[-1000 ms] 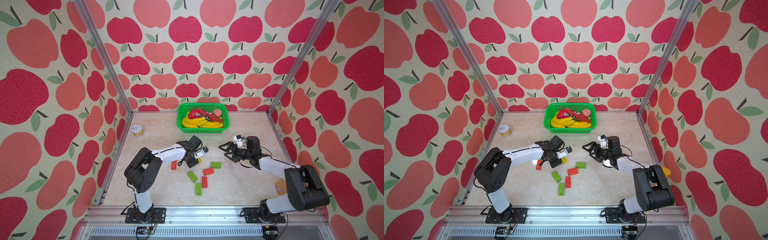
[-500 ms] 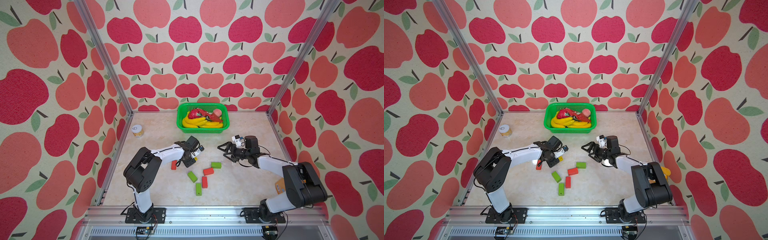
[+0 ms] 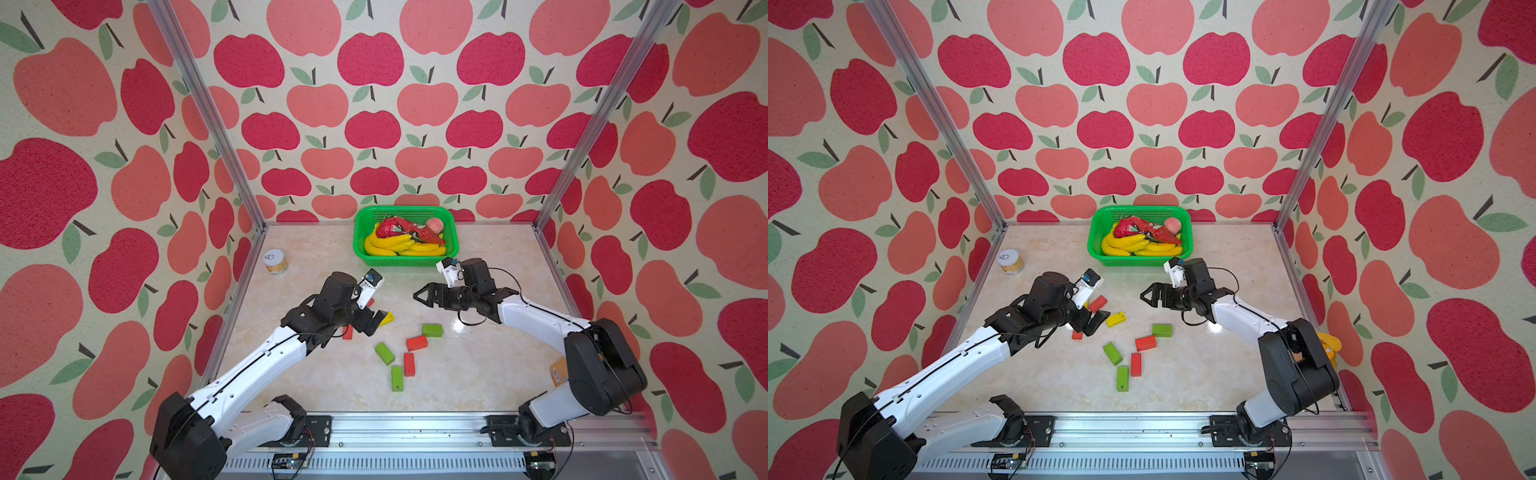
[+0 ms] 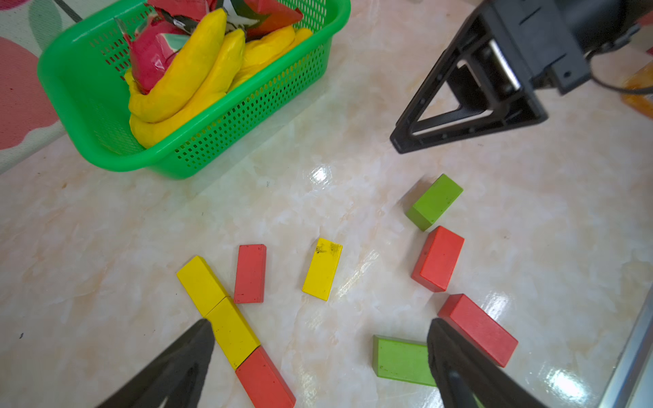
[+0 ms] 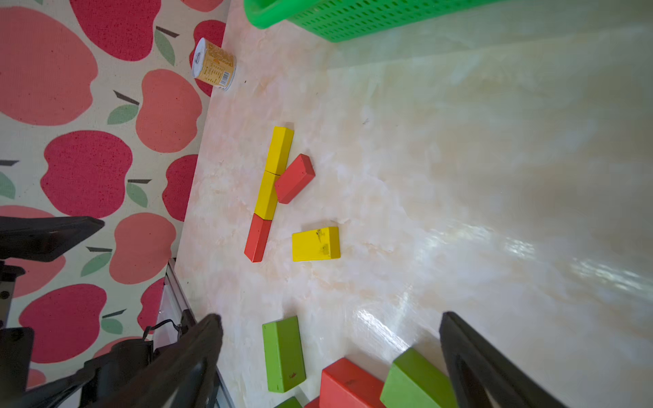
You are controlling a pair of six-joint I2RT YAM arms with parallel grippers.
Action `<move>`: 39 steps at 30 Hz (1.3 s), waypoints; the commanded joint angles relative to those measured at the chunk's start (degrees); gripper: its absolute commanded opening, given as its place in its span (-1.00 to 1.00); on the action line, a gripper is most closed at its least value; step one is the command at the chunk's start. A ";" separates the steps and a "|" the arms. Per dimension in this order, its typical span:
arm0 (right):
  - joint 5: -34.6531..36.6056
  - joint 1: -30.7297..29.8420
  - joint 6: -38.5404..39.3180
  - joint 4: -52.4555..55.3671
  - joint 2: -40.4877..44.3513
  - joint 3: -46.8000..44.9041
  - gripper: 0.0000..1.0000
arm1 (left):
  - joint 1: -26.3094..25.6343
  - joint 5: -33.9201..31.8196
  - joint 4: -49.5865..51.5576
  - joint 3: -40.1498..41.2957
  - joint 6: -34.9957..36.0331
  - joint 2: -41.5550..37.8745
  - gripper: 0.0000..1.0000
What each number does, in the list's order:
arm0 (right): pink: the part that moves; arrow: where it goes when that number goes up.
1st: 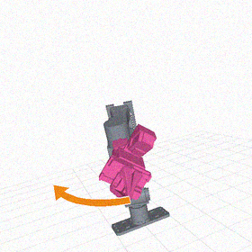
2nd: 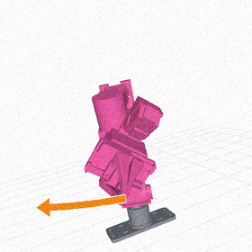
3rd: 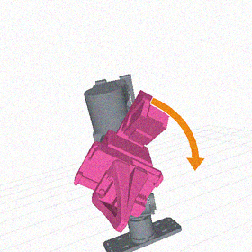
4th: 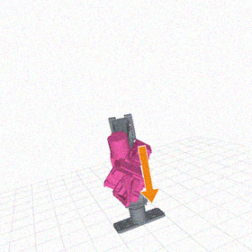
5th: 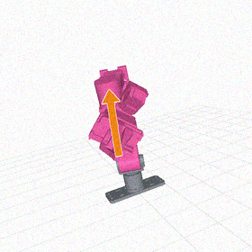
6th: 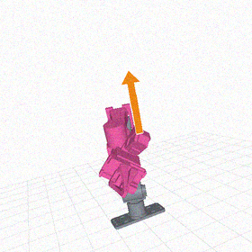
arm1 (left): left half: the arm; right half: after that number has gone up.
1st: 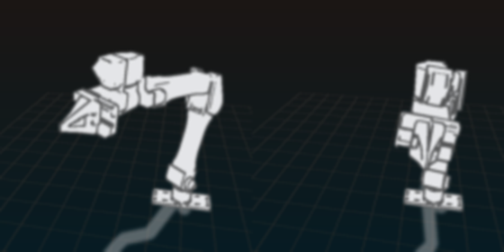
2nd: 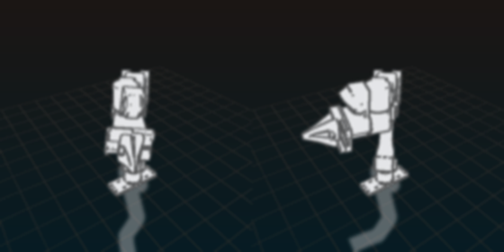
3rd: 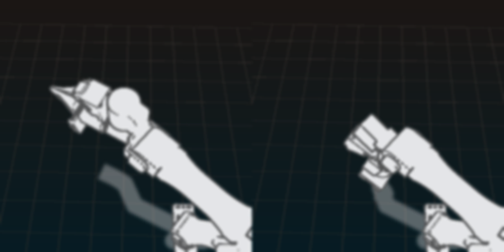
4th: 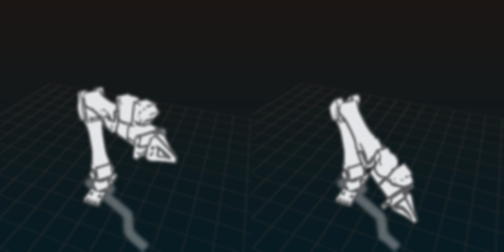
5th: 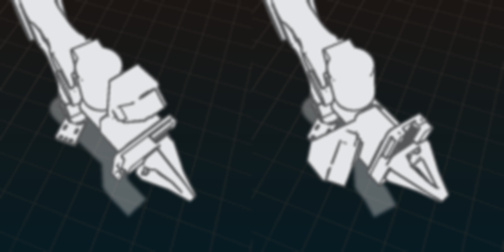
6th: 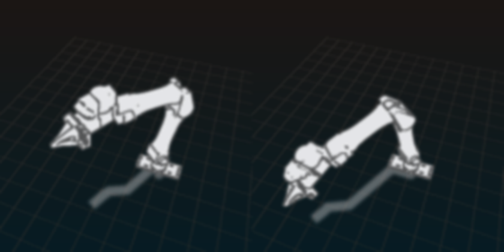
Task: Assemble the letter k with building blocks
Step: Assemble the building block at the center of the board.
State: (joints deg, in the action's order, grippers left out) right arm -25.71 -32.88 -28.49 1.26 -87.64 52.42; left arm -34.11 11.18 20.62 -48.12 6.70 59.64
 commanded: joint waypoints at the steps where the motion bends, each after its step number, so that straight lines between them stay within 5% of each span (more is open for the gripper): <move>1: 7.60 -4.43 16.53 4.24 0.44 2.05 0.99 | 2.11 11.12 0.49 2.94 -10.61 -2.98 0.95; 7: 9.25 -8.34 45.20 21.36 -9.19 17.79 0.99 | 8.01 11.38 9.24 4.48 -23.93 -1.92 0.95; 11: 9.09 -8.79 54.54 28.17 -17.15 24.94 0.87 | 11.08 8.21 11.08 7.56 -27.87 -3.64 0.95; 16: 16.57 -11.13 61.03 25.12 -22.16 23.79 0.84 | 19.24 14.32 6.75 14.65 -33.55 -8.05 0.95; 20: 14.67 -12.47 63.27 23.00 -21.85 21.16 0.93 | 23.05 10.60 10.07 15.72 -33.63 -8.51 0.95; 33: 21.05 -16.43 69.17 13.77 -24.07 19.46 0.81 | 24.62 9.29 6.71 19.34 -32.63 -8.73 0.95; 39: 19.61 -16.64 70.37 16.35 -27.86 23.74 0.59 | 24.26 8.68 7.15 19.97 -32.97 -10.41 0.96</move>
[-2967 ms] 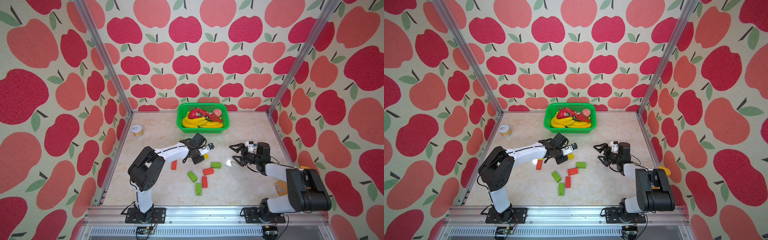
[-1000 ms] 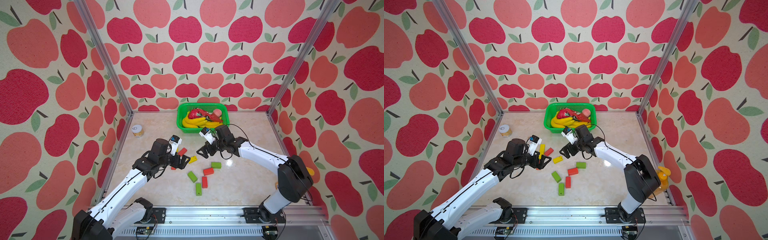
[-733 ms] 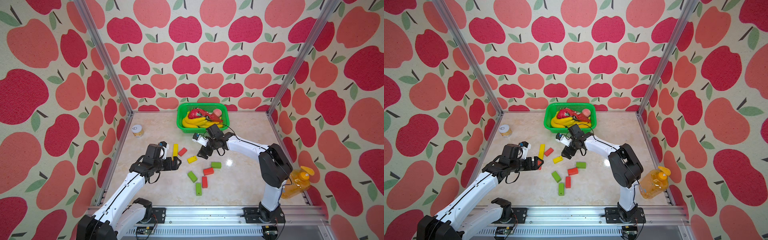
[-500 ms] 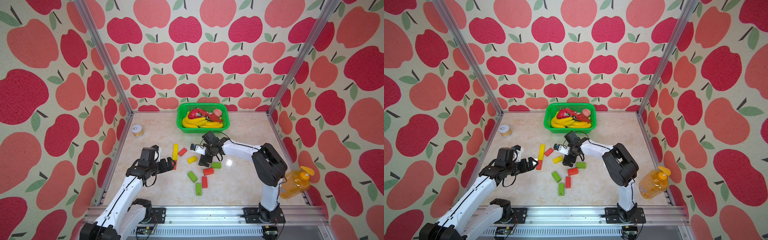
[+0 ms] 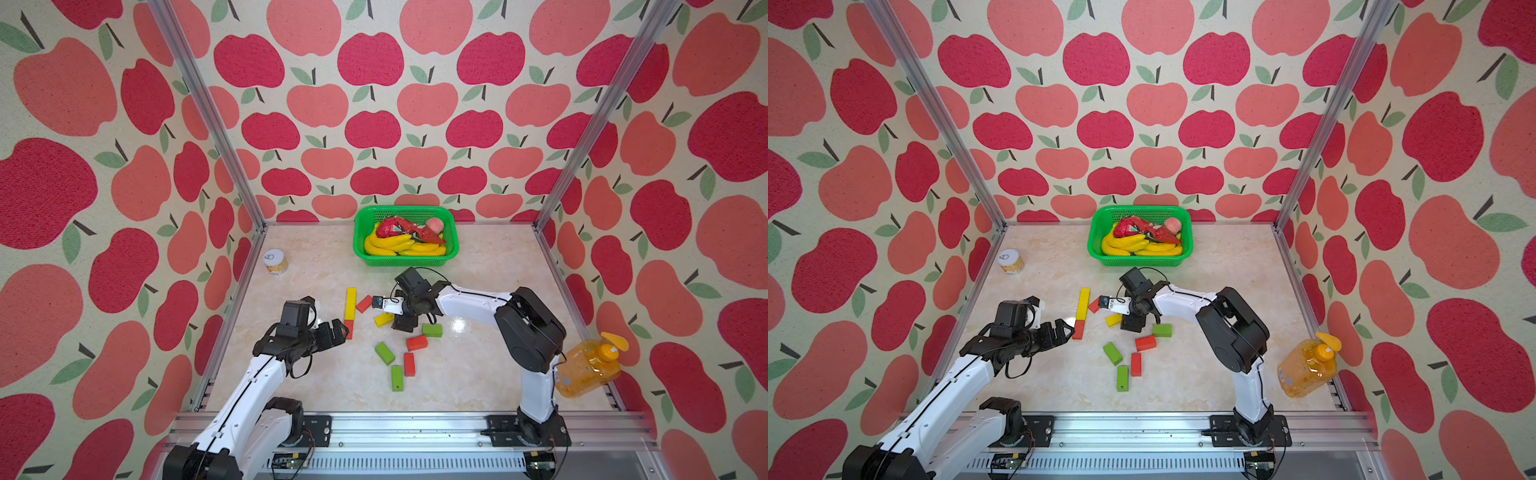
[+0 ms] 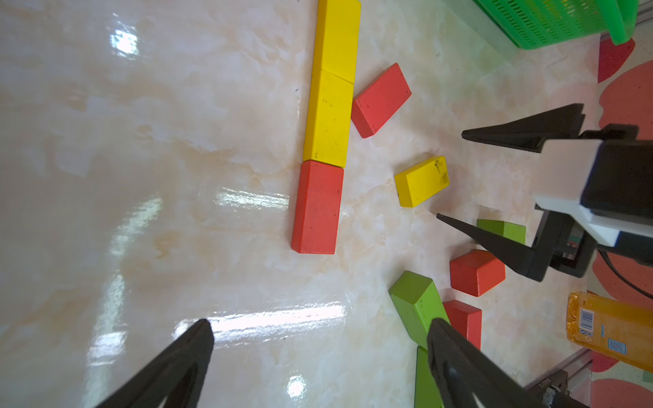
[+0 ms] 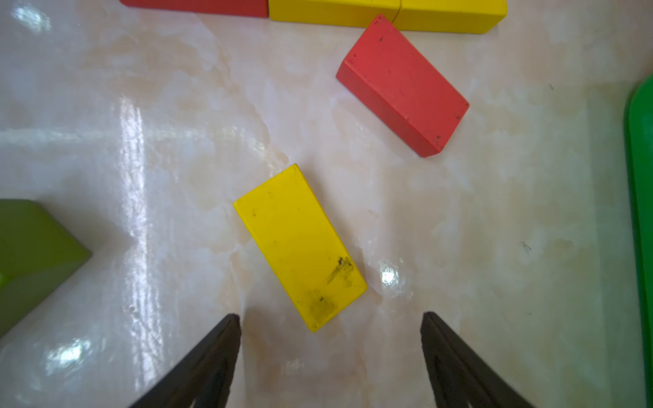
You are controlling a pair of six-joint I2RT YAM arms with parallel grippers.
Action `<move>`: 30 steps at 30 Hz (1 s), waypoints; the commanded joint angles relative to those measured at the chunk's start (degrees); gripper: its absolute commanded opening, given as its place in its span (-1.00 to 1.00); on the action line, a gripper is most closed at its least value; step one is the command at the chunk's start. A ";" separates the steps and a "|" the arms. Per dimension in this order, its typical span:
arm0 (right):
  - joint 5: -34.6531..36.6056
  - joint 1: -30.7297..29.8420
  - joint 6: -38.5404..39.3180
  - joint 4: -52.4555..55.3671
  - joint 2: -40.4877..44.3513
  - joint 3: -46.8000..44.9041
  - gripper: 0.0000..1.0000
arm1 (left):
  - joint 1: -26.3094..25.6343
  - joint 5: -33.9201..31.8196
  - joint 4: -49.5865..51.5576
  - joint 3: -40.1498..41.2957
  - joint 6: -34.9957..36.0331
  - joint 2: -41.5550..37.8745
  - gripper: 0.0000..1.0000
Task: Assemble the letter k with building blocks
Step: Assemble the building block at the center of the board.
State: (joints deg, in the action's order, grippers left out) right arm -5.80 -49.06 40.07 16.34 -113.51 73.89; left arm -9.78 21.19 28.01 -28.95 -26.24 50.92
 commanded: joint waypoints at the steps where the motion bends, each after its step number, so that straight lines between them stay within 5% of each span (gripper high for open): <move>1: -0.54 -0.59 2.12 1.71 -2.42 2.70 0.55 | -0.06 -1.95 -0.25 0.93 0.13 -2.20 0.95; 14: -2.59 -1.39 2.03 6.33 -5.05 4.91 -0.07 | -0.52 -3.31 -0.68 0.91 1.06 -1.30 0.95; 21: -3.18 -3.18 1.68 5.81 -4.92 3.81 -0.11 | -0.92 -3.75 -0.58 0.58 1.49 -1.03 0.95; 30: -3.97 -3.68 -1.07 8.52 -4.19 4.32 -0.46 | -0.85 -4.58 0.06 -0.20 1.85 -0.43 0.95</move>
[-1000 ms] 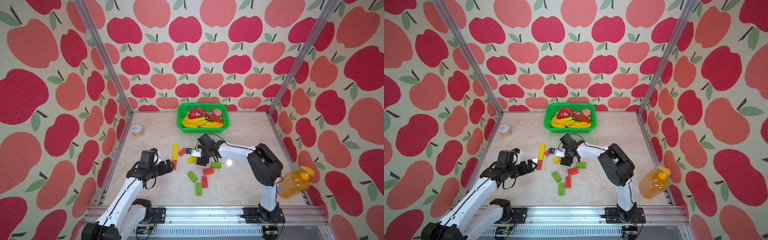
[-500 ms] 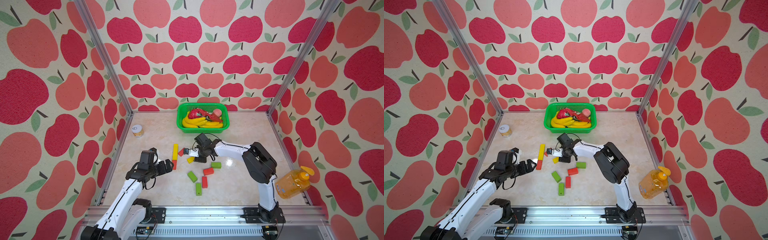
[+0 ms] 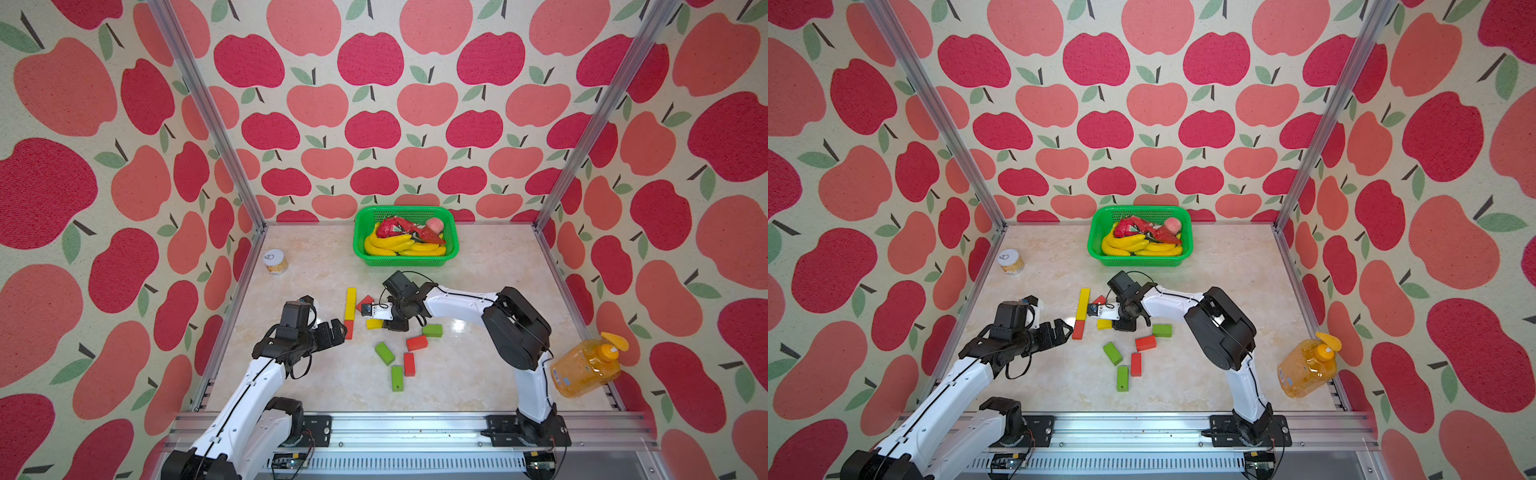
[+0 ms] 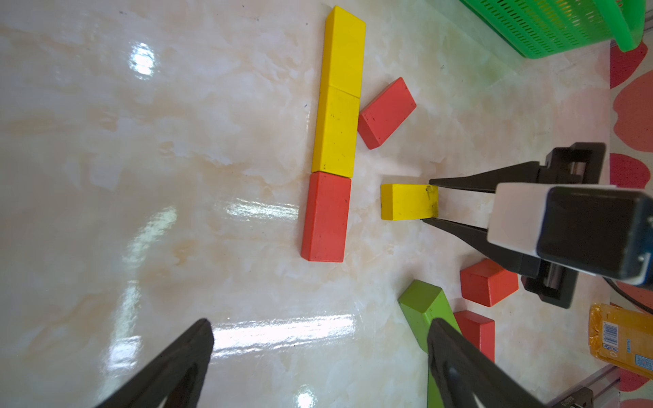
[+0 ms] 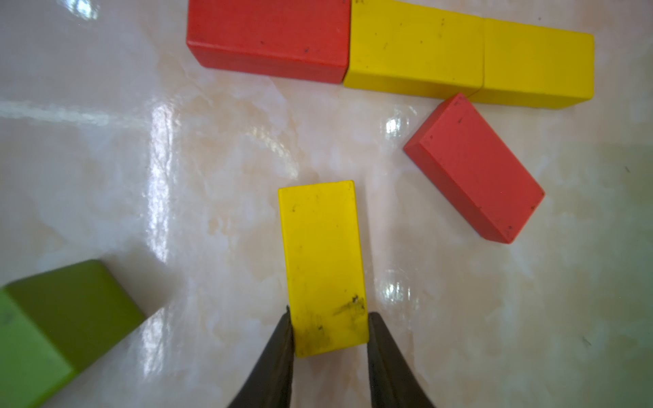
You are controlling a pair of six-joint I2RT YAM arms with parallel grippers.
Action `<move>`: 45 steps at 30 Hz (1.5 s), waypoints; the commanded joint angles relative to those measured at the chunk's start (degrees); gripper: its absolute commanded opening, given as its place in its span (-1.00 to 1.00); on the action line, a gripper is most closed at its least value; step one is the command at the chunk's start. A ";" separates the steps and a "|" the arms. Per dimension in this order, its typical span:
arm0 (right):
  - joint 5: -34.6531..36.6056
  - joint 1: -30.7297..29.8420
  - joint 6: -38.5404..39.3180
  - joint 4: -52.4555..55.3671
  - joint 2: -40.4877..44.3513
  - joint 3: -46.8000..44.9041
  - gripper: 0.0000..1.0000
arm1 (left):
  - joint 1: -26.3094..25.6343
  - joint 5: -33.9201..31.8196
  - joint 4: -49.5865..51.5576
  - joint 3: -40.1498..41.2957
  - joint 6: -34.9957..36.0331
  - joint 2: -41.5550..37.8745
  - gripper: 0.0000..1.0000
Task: Assemble the letter k with building blocks
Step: Assemble the building block at the center of the board.
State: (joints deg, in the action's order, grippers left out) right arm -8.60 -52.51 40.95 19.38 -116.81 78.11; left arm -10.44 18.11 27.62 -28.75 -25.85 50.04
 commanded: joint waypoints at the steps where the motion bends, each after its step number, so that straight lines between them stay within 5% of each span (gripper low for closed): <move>1: -1.46 -0.21 -2.45 5.87 -0.72 0.00 -0.46 | -0.22 -1.17 0.43 -0.51 1.42 0.46 0.95; 14: -2.05 -1.65 -12.16 8.06 3.90 -3.12 -0.48 | -1.57 -2.90 0.90 -0.16 1.30 -0.31 0.95; 30: 12.36 -5.85 -33.05 11.54 -1.51 2.18 -0.49 | -4.17 -6.68 2.74 -0.21 0.76 -1.99 0.95; 45: 13.34 -6.90 -37.81 10.58 -2.97 3.53 -0.48 | -4.26 -6.71 2.96 -0.51 1.19 -1.88 0.95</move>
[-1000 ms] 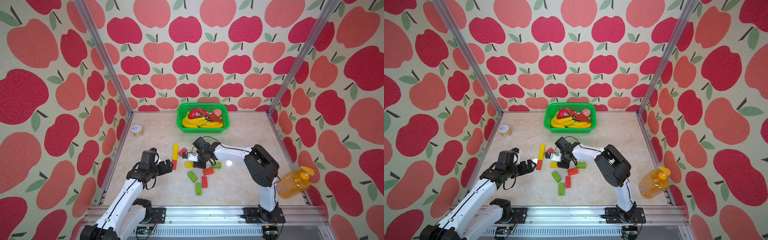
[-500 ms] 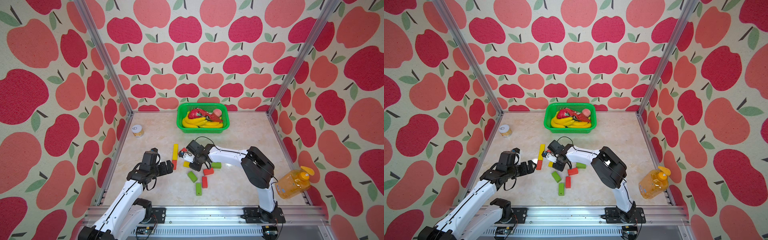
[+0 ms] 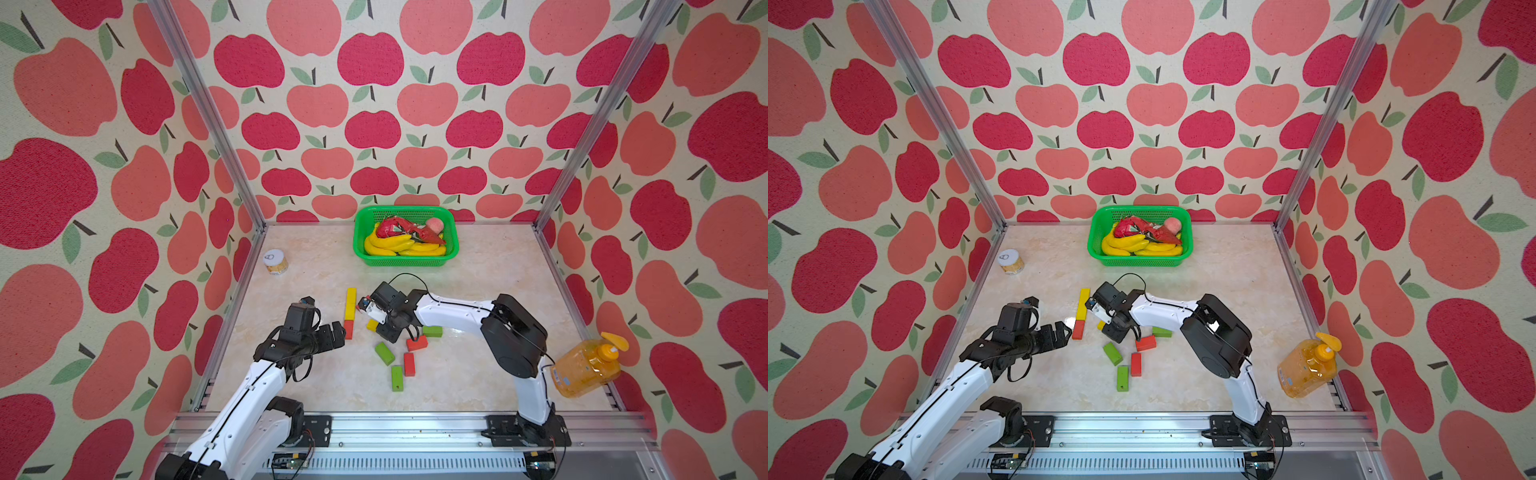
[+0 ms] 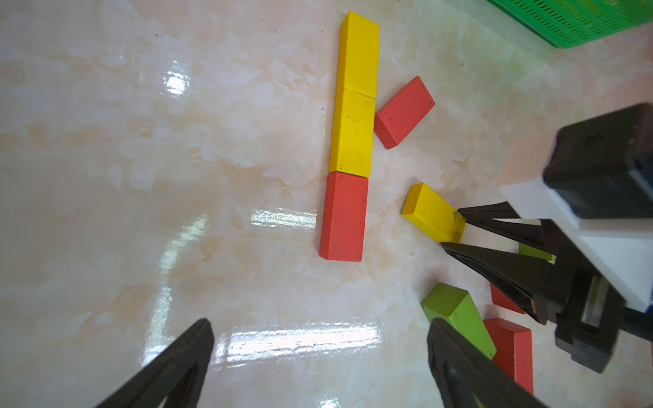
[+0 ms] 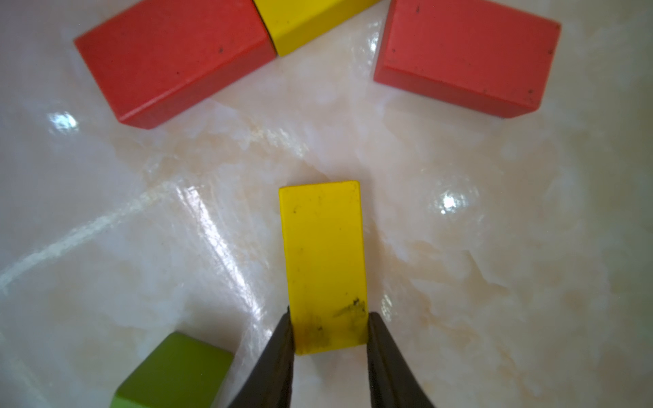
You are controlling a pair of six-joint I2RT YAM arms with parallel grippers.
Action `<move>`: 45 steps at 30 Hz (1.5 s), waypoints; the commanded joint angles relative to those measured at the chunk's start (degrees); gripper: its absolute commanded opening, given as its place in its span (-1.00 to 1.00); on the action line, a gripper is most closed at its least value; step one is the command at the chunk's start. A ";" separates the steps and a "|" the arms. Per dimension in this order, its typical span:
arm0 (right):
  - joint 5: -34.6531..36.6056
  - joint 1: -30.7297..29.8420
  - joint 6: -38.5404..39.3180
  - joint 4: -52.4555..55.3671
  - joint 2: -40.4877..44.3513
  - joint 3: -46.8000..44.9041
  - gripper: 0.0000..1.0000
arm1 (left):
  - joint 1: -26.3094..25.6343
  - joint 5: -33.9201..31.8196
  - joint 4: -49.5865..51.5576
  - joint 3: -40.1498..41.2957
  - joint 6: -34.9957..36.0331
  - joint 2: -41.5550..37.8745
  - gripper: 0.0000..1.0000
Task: Assemble the letter k with building blocks
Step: Assemble the building block at the center of the board.
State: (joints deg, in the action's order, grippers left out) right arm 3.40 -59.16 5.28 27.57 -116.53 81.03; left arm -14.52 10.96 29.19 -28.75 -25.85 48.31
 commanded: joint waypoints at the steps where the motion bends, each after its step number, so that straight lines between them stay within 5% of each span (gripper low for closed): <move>1: 1.51 -0.34 -2.28 2.47 -3.43 0.86 -0.48 | -0.16 0.81 1.25 -0.59 1.25 -0.09 0.95; 10: 0.50 -0.68 -3.08 2.93 -5.04 3.31 -0.48 | -0.10 5.56 -0.94 -0.41 2.68 1.32 0.95; 45: 0.00 -2.08 -6.00 6.65 -11.33 10.71 -0.46 | -0.47 4.20 -0.89 -0.07 2.90 2.15 0.95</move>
State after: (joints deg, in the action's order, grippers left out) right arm 4.84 -60.75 0.86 29.95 -123.87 92.01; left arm -14.66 15.05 28.86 -28.75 -24.32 50.04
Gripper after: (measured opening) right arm 0.344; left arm 0.978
